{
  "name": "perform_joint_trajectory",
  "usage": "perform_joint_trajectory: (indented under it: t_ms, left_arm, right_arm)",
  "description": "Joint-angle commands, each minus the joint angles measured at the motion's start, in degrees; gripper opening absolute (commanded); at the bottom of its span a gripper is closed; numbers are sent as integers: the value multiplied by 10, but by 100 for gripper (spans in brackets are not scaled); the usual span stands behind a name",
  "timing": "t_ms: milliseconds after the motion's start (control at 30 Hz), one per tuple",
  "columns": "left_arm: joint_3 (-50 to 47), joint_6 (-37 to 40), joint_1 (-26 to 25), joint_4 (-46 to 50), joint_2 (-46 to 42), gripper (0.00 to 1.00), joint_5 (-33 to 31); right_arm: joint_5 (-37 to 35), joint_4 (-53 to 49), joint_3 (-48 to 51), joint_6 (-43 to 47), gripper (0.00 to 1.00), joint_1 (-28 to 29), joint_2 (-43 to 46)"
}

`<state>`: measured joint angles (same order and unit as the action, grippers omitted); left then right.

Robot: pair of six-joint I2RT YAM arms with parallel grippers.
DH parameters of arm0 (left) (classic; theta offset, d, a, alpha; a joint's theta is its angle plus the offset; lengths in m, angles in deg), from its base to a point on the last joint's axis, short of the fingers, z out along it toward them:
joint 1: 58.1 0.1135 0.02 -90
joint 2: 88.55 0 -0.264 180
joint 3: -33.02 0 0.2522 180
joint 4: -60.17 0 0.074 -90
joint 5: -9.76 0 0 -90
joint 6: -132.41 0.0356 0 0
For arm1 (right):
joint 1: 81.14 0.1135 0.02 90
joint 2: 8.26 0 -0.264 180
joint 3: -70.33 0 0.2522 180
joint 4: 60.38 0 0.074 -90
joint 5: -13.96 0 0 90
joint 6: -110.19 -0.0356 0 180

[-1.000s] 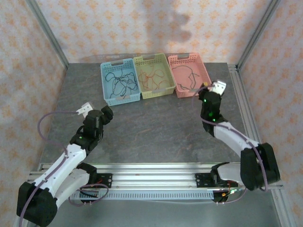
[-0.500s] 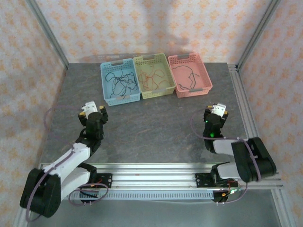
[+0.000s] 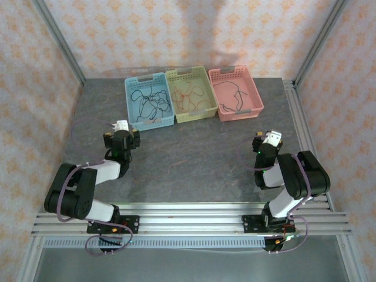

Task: Untangle the cables

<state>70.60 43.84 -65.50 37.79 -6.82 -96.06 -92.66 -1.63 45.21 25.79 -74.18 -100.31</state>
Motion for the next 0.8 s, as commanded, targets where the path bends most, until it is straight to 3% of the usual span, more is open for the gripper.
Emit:
perform_joint_trajectory:
  t_ms: [0, 100, 267, 300, 767]
  left_arm:
    - [19, 28, 0, -20, 10, 100, 45]
    - [54, -2, 36, 25, 30, 100, 81]
    - [51, -6, 43, 20, 31, 100, 94]
    - [51, -6, 43, 20, 30, 100, 95]
    - [51, -7, 43, 20, 30, 100, 94]
  right_arm:
    - [-12, -36, -34, -14, 73, -2, 11]
    - [-9, -197, -108, -37, 82, -13, 23]
    - [14, -187, -99, -52, 85, -34, 28]
    - [14, -186, -98, -52, 100, -34, 28]
    - [40, -188, -100, -41, 100, -33, 28]
